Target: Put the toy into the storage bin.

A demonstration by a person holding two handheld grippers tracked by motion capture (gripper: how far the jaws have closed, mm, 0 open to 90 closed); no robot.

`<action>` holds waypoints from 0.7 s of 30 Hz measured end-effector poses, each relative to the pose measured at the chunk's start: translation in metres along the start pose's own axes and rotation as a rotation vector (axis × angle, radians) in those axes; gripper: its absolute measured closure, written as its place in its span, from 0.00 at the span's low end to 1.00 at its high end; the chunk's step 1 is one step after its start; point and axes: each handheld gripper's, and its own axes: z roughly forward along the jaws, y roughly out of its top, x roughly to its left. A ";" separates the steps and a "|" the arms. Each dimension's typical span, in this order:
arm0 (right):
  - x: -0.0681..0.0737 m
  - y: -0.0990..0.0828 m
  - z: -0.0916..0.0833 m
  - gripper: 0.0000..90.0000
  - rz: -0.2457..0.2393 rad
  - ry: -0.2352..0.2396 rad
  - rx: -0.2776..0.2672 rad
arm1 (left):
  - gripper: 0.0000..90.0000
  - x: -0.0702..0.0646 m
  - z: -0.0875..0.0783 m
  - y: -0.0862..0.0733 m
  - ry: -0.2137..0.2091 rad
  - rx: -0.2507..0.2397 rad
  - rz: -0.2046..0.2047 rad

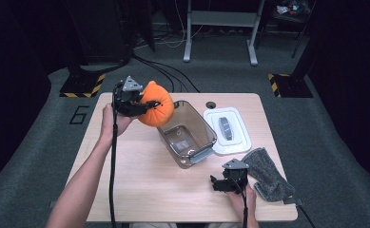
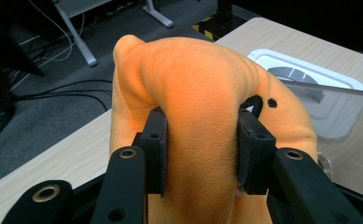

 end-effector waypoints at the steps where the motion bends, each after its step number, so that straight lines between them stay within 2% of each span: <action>1: 0.000 0.000 0.000 0.08 -0.001 0.000 -0.001 | 0.68 -0.001 0.002 0.000 -0.004 0.001 0.001; 7: 0.000 0.000 0.000 0.08 -0.001 -0.001 -0.001 | 0.68 -0.010 0.013 0.002 -0.024 0.004 -0.009; 9: 0.000 0.000 0.000 0.08 0.001 0.002 0.002 | 0.68 -0.012 0.015 0.003 -0.030 0.011 0.004; 15: 0.000 0.000 0.000 0.08 -0.001 -0.001 -0.002 | 0.68 -0.017 0.022 0.005 -0.041 0.014 0.008; 19: 0.001 0.000 0.000 0.08 0.007 -0.002 -0.004 | 0.68 -0.021 0.031 0.004 -0.068 0.014 -0.005; 21: 0.000 0.000 0.000 0.08 0.005 -0.008 -0.003 | 0.68 -0.022 0.033 0.005 -0.075 0.025 0.004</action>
